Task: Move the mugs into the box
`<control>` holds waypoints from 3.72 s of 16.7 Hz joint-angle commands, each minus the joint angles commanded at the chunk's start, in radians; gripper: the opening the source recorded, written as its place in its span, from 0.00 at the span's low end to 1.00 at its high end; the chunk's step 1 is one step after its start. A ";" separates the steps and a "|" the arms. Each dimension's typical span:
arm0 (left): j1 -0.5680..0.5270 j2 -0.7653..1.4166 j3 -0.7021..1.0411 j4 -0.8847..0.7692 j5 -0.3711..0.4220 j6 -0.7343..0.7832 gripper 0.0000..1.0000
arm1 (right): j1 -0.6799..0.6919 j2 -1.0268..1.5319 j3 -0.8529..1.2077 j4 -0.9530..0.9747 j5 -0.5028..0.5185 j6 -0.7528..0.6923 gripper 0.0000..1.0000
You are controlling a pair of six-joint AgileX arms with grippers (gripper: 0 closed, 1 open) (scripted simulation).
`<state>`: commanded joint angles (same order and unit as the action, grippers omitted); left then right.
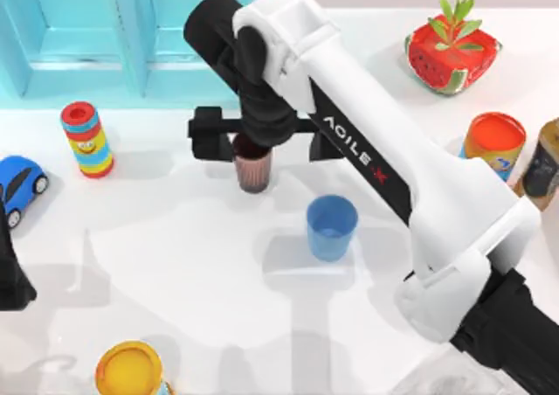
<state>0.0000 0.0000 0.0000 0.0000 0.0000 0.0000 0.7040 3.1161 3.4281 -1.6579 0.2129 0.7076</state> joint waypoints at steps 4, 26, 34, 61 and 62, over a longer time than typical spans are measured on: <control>0.000 0.000 0.000 0.000 0.000 0.000 1.00 | 0.000 0.000 0.000 0.000 0.000 0.000 0.77; 0.000 0.000 0.000 0.000 0.000 0.000 1.00 | -0.001 -0.031 -0.035 0.017 -0.002 -0.004 0.00; 0.000 0.000 0.000 0.000 0.000 0.000 1.00 | -0.070 -0.400 -0.563 0.210 -0.025 -0.065 0.00; 0.000 0.000 0.000 0.000 0.000 0.000 1.00 | -0.649 -1.352 -1.672 0.471 -0.217 -0.682 0.00; 0.000 0.000 0.000 0.000 0.000 0.000 1.00 | -0.730 -1.416 -1.734 0.467 -0.235 -0.764 0.00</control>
<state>0.0000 0.0000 0.0000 0.0000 0.0000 0.0000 -0.0264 1.6999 1.6941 -1.1905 -0.0218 -0.0562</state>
